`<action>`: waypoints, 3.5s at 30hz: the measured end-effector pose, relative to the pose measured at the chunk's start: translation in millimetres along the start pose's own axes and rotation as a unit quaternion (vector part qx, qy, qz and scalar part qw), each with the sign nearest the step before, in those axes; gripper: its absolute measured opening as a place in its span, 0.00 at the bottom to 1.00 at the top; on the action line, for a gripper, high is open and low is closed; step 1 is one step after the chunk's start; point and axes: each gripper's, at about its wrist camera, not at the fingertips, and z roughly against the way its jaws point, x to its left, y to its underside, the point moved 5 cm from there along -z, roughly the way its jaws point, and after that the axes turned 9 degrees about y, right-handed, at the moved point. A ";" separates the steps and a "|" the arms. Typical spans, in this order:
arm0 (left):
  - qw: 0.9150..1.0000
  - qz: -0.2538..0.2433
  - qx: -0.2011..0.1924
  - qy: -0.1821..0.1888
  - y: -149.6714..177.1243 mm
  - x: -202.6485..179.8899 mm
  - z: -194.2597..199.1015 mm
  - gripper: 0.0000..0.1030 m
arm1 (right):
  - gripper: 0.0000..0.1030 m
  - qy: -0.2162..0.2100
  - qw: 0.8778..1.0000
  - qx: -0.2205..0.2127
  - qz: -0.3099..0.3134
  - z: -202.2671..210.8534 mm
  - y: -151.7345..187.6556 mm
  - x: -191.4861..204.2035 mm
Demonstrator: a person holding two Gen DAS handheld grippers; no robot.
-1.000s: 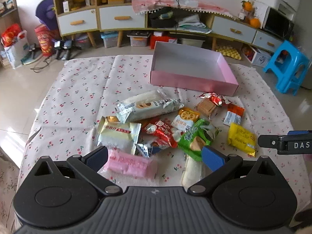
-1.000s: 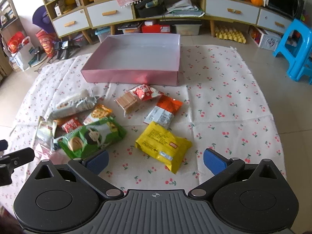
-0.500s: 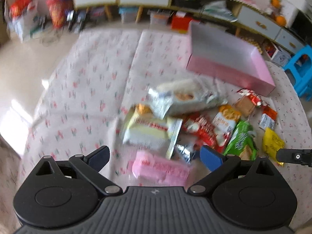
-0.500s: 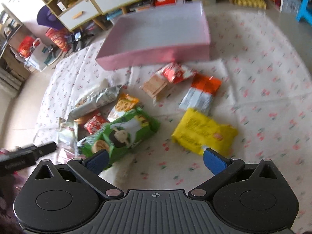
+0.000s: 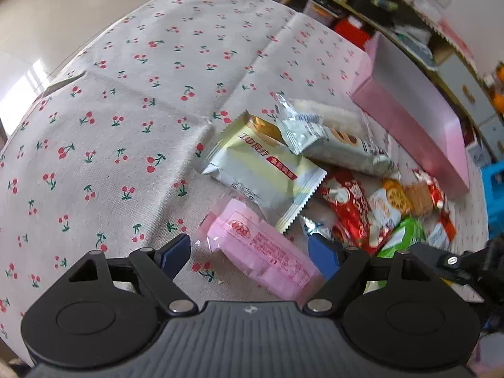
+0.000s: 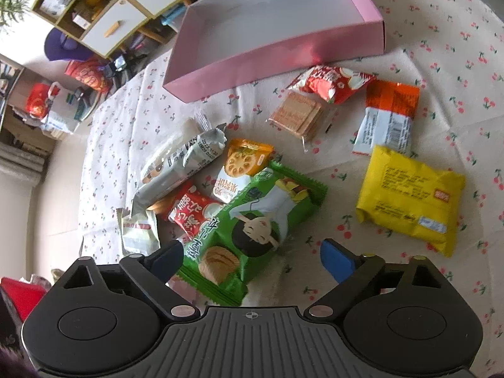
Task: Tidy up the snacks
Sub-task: 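Grasp the pink wrapped cake with left tool while right tool grasps green cracker bag, then carry both snacks into the pink box and open both tools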
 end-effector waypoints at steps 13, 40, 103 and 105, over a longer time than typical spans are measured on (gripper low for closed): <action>0.999 0.008 -0.027 -0.038 -1.7 -0.5 -10.6 0.55 | 0.73 0.010 0.999 0.014 -0.036 -24.2 -0.8 4.4; 0.997 -0.010 -0.001 0.079 -0.2 -22.1 10.2 0.36 | 0.39 -0.047 0.997 -0.029 -0.047 22.1 -12.7 -16.1; 0.936 -0.351 -0.001 -0.022 -133.0 -160.3 -122.5 0.35 | 0.39 -0.039 0.990 -0.136 -0.013 -28.1 -171.2 -41.6; 0.936 -0.349 0.011 -0.029 -134.0 -160.5 -123.6 0.35 | 0.39 -0.034 0.990 -0.137 -0.008 -28.2 -171.2 -39.9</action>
